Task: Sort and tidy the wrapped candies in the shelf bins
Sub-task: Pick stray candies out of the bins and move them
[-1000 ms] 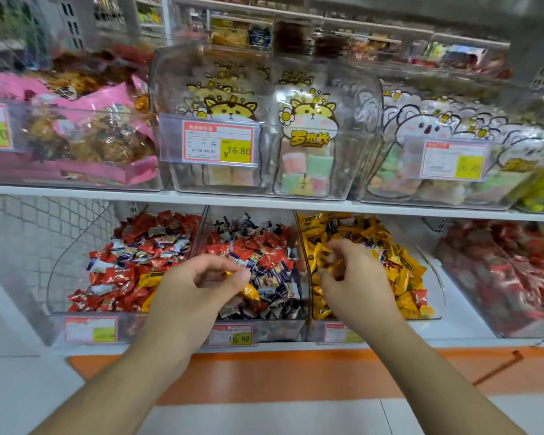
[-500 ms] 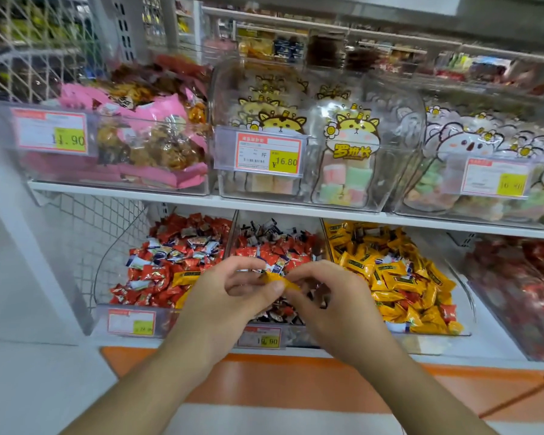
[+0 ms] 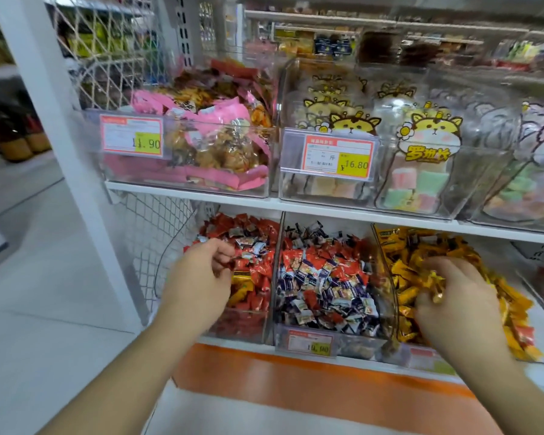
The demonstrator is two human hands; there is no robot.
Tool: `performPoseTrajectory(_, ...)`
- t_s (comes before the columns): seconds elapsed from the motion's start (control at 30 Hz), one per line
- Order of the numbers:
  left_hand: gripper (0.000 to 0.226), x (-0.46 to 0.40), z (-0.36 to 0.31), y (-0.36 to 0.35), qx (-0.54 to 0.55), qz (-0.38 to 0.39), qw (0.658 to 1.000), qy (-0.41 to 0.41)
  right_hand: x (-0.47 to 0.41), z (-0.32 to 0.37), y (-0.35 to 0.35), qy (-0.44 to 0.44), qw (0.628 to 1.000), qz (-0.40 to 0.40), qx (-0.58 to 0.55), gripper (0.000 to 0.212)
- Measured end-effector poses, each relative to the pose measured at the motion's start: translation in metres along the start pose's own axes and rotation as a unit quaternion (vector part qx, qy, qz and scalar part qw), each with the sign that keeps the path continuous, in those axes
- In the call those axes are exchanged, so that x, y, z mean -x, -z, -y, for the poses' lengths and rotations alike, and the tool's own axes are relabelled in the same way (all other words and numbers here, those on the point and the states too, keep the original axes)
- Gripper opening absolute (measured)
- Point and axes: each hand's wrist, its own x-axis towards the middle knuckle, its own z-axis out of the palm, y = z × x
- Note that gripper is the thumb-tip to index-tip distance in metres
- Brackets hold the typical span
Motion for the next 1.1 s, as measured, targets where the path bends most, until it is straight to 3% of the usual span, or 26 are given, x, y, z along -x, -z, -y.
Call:
performPoseTrajectory(0.13,0.03,-0.006,0.021,-0.004,-0.073,0.042,0.996,-0.018,0.002,0.009,-0.01,0.066,0.998,-0.016,-0.004,0.039)
performPoseTrajectory(0.27,0.033,-0.013,0.032,-0.017,-0.098,0.096,0.989,-0.046,0.007,0.018,-0.012,0.074,0.996,-0.016,-0.042,0.029)
performPoseTrajectory(0.47,0.05,-0.022,0.033,-0.017,-0.118,0.182,0.976,-0.024,0.01,0.025,-0.017,0.095,0.994,0.002,-0.059,0.026)
performPoseTrajectory(0.63,0.044,-0.021,0.036,-0.007,-0.135,0.222,0.965,-0.019,0.014,0.034,-0.019,0.086,0.992,0.024,-0.092,0.026)
performPoseTrajectory(0.83,0.025,-0.019,0.028,-0.007,-0.051,0.214,0.975,0.028,0.023,0.041,-0.016,0.039,0.984,0.066,-0.158,0.029)
performPoseTrajectory(1.1,0.022,-0.021,0.03,-0.014,-0.083,0.211,0.974,-0.003,0.03,0.052,-0.021,0.048,0.983,0.092,-0.15,0.03)
